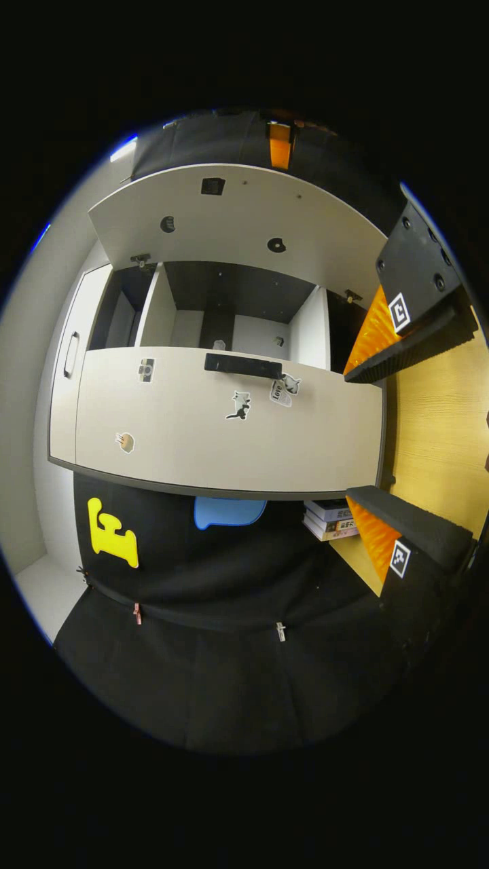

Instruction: Open the right door of the double-door shoe cabinet with the right hand, and open the left door with the left hand.

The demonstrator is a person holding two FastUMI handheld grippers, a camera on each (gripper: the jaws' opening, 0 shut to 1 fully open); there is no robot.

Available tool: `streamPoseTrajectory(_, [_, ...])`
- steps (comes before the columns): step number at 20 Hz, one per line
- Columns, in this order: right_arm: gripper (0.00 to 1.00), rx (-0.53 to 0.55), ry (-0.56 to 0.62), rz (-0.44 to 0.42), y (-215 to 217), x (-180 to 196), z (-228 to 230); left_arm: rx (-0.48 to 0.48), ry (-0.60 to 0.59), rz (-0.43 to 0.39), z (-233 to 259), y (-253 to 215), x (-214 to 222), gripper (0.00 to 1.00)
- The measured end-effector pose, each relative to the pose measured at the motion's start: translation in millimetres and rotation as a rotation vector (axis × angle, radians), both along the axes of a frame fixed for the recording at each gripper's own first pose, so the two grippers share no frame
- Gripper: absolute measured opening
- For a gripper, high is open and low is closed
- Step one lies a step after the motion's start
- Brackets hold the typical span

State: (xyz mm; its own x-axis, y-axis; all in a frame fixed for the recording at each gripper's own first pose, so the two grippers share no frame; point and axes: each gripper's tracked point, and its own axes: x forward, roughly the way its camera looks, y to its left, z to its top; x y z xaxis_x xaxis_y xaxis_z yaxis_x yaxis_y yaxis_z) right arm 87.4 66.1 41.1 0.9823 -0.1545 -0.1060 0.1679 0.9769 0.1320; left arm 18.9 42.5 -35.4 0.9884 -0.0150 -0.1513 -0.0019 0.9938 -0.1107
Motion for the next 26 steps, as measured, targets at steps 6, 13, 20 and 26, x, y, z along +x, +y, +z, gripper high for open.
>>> streamPoseTrajectory(6, [0.99,-0.042,-0.055,-0.127,-4,-58,-14,0.028,0.001,-0.061,-2,1,-1,0.95])
streamPoseTrajectory(13, [0.98,0.019,-0.079,-0.138,13,-84,-36,0.023,-0.053,-0.114,30,-24,31,0.95])
streamPoseTrajectory(20, [0.98,-0.033,-0.017,0.015,46,-59,-66,0.005,-0.117,-0.089,66,-54,105,0.95])
streamPoseTrajectory(26, [0.98,-0.098,-0.012,0.112,68,-34,-74,0.033,-0.117,-0.087,73,-83,172,0.95])
